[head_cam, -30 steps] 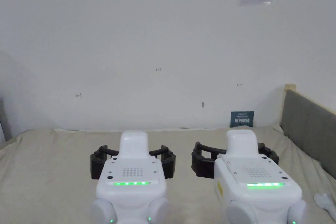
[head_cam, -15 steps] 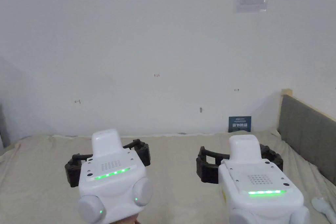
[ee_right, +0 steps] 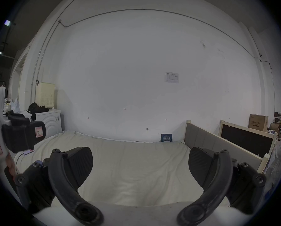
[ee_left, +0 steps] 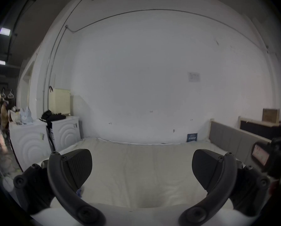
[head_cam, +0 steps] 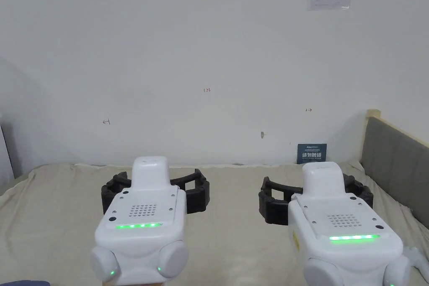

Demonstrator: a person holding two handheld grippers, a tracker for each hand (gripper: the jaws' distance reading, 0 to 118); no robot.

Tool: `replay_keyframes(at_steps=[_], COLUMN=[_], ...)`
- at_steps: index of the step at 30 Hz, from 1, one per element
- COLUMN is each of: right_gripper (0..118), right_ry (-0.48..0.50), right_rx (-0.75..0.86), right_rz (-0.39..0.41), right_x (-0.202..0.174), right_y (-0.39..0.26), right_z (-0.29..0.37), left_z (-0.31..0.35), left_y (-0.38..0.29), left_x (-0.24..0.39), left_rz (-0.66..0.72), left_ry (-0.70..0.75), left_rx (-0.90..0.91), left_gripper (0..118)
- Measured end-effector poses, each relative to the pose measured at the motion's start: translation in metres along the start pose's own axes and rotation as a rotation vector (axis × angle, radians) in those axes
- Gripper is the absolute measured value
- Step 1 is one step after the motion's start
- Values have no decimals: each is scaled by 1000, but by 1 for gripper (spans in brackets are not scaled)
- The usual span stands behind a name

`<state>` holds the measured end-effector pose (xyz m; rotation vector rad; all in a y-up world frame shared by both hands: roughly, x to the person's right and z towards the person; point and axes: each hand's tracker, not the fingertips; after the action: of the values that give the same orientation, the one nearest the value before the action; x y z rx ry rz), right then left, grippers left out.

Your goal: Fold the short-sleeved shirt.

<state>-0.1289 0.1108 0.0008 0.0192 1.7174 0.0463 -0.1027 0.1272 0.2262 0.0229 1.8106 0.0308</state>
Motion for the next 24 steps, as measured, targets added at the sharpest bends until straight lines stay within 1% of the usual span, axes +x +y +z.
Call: replay_keyframes(at_steps=[2, 7, 11, 13, 14, 16, 18, 24], right_gripper=[118, 118, 118, 118, 118, 118, 118, 118], right_ry=[-3, 0, -3, -2, 1, 8, -1, 1], right_rx=[3, 8, 3, 5, 3, -3, 12, 19], right_rz=[-1, -1, 1, 2, 3, 13, 19, 12], right_x=[1, 1, -1, -3, -3, -4, -6, -3], right_y=[1, 2, 3, 3, 3, 5, 8, 10], right_z=[1, 3, 6, 7, 8, 10, 12, 16], left_z=[-3, -4, -5, 0, 7, 11, 11, 10], left_y=[2, -2, -6, -7, -7, -6, -1, 0], left_x=[-7, -18, -28, -30, -29, -27, -26, -28], left_rz=[37, 29, 81, 70, 60, 51, 55, 78], left_ry=[-17, -14, -68, -108, -130, -121, -124, -127], left_rx=[-10, -10, -10, 13, 55, 74, 49, 36], left_gripper=[118, 118, 118, 118, 118, 118, 118, 118])
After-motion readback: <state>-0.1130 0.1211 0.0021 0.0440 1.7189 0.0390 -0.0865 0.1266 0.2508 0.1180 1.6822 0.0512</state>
